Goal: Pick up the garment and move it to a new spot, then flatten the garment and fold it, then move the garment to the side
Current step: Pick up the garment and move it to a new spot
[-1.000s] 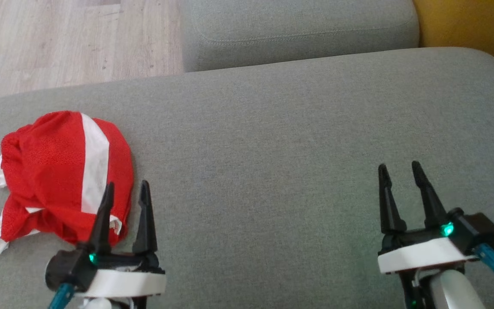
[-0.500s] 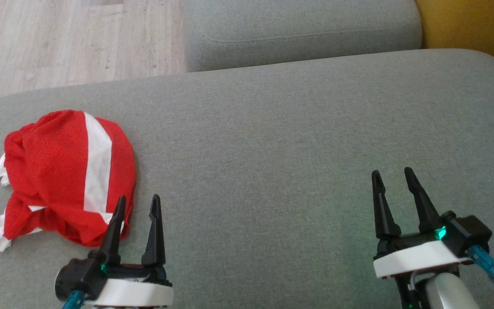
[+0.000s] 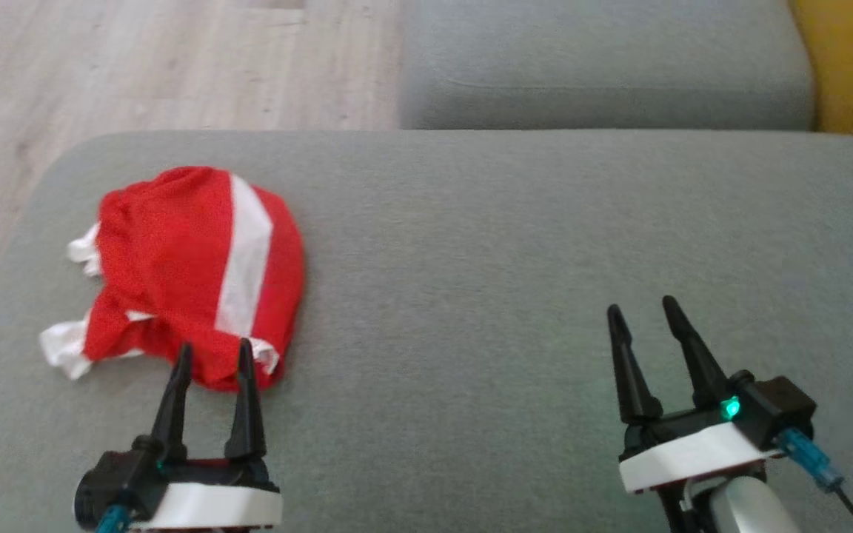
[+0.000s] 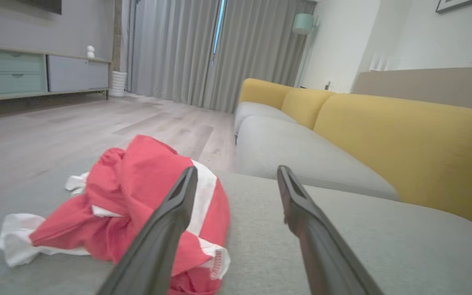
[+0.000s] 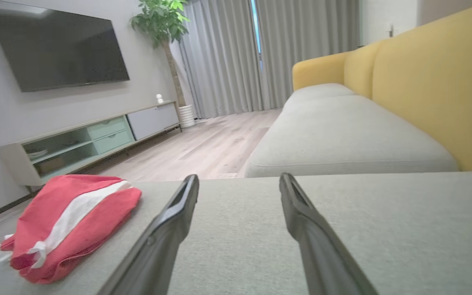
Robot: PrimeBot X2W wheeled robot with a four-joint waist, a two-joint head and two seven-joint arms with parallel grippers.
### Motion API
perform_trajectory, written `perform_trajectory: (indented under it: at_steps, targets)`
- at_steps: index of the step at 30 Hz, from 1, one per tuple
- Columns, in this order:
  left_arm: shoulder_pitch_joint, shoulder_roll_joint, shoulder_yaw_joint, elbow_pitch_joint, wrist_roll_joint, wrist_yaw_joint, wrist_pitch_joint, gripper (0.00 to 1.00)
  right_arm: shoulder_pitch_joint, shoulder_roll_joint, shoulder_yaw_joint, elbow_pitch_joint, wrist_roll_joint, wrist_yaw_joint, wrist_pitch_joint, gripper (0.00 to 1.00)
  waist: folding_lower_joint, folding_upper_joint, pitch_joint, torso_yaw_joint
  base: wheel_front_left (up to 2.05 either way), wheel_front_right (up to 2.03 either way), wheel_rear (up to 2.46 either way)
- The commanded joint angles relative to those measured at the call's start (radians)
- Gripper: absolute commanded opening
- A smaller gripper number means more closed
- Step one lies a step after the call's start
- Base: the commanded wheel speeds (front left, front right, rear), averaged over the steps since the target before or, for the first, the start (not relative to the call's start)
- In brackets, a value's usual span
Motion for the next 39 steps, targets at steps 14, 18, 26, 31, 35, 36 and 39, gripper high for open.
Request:
perform_trajectory:
  at_steps: [14, 18, 26, 31, 35, 36, 39]
  targets:
    - [0.028, -0.001, 0.104, -0.043, 0.023, 0.006, -0.01, 1.0, 0.009, -0.006, 0.124, -0.023, 0.05, 0.008, -0.011, 1.0, 0.0, 0.0, -0.052, 0.206, 0.0, 0.0, 0.0]
    - [0.036, -0.001, 0.119, -0.044, 0.025, 0.001, -0.01, 1.0, 0.013, -0.006, 0.143, -0.019, 0.059, 0.008, -0.011, 1.0, 0.0, 0.0, -0.057, 0.228, 0.0, 0.0, 0.0]
    - [0.038, -0.001, 0.134, -0.059, 0.021, 0.0, -0.01, 1.0, 0.011, -0.006, 0.157, -0.018, 0.06, 0.008, -0.011, 1.0, 0.0, 0.0, -0.048, 0.219, 0.0, 0.0, 0.0]
    - [0.006, -0.001, 0.153, -0.072, 0.021, -0.005, -0.01, 1.0, -0.003, -0.006, 0.142, -0.029, 0.05, 0.008, -0.011, 1.0, 0.0, 0.0, -0.01, 0.184, 0.0, 0.0, 0.0]
    - [-0.09, 0.02, 0.164, -0.07, 0.069, -0.027, -0.01, 1.0, -0.02, -0.006, 0.106, -0.047, 0.028, 0.008, -0.011, 1.0, 0.0, 0.0, 0.049, 0.15, 0.0, 0.0, 0.0]
    - [-0.124, 0.035, 0.163, -0.062, 0.077, -0.032, -0.01, 1.0, -0.025, -0.006, 0.096, -0.051, 0.022, 0.008, -0.011, 1.0, 0.0, 0.0, 0.064, 0.143, 0.0, 0.0, 0.0]
    - [-0.249, 0.092, 0.154, -0.002, 0.084, -0.042, -0.009, 1.0, -0.042, -0.006, 0.061, -0.067, 0.006, 0.008, -0.011, 1.0, 0.0, 0.0, 0.113, 0.118, 0.0, 0.0, 0.0]
